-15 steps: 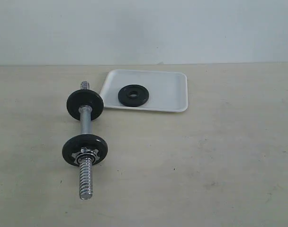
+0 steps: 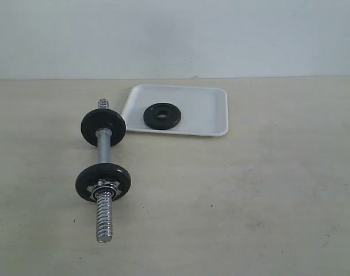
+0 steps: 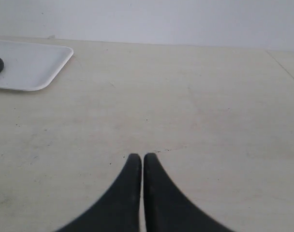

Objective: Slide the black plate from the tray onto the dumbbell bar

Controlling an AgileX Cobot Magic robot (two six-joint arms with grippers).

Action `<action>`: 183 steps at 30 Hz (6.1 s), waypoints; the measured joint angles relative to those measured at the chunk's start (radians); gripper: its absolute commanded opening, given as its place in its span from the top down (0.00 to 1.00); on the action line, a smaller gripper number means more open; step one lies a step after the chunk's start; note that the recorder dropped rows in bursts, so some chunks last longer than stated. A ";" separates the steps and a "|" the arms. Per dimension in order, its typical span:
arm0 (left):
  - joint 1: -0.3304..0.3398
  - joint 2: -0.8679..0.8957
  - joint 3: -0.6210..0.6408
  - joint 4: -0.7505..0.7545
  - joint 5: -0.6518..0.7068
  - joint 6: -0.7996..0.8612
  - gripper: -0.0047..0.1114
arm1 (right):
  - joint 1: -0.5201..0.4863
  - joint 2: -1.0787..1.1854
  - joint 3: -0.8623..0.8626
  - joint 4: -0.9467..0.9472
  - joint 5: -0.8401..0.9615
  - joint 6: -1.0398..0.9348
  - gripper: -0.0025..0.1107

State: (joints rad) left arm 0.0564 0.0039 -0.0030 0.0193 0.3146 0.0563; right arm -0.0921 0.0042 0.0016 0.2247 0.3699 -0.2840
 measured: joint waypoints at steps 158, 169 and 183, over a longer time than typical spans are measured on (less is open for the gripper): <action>0.000 0.000 0.000 0.000 0.000 0.000 0.92 | 0.000 -0.002 -0.090 0.026 -1.227 0.752 0.98; 0.000 0.000 0.000 0.000 0.000 0.000 0.92 | 0.000 -0.002 -0.102 -0.070 -1.108 0.690 0.98; 0.000 0.000 0.000 0.014 -0.021 0.000 0.92 | 0.041 -0.002 -0.104 -0.087 -1.031 0.729 0.98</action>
State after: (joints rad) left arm 0.0564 0.0039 -0.0030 0.0336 0.2933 0.0563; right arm -0.0515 0.0021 -0.1024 0.1373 -0.6608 0.4448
